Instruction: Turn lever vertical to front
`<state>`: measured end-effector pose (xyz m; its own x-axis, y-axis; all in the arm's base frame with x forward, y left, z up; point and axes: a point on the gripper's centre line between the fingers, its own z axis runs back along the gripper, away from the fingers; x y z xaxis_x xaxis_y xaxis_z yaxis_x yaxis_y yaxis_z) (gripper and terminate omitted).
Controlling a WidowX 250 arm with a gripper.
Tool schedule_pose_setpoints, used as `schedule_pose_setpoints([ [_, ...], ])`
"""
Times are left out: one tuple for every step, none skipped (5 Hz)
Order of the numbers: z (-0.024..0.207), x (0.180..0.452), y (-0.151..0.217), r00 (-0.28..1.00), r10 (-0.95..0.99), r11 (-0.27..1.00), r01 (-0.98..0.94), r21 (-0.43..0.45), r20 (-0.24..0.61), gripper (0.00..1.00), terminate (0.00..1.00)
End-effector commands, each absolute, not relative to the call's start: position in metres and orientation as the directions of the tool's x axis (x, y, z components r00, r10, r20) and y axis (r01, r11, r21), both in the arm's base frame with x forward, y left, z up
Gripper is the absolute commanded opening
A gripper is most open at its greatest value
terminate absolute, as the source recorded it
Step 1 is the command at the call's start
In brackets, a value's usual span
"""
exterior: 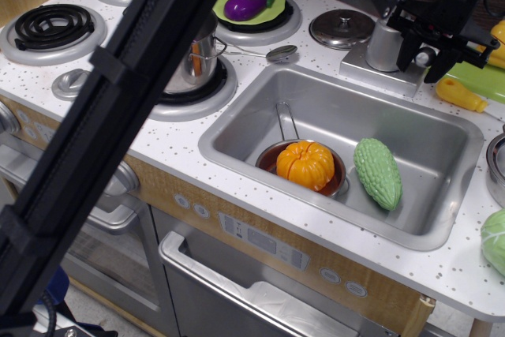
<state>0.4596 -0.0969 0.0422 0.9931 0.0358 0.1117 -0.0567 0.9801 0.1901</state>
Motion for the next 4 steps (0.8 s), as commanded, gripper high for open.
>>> schedule_pose_setpoints([
  [0.071,0.459,-0.09,0.978,0.064,0.988,-0.09,0.126,0.196,0.0,0.0],
  [0.06,0.457,-0.087,0.982,0.071,0.99,-0.091,0.107,0.177,0.0,0.0],
  [0.054,0.458,-0.086,0.983,0.067,0.991,-0.086,0.101,0.172,0.0,0.0],
  [0.053,0.461,-0.084,0.984,0.062,0.992,-0.079,0.101,0.166,0.0,0.0],
])
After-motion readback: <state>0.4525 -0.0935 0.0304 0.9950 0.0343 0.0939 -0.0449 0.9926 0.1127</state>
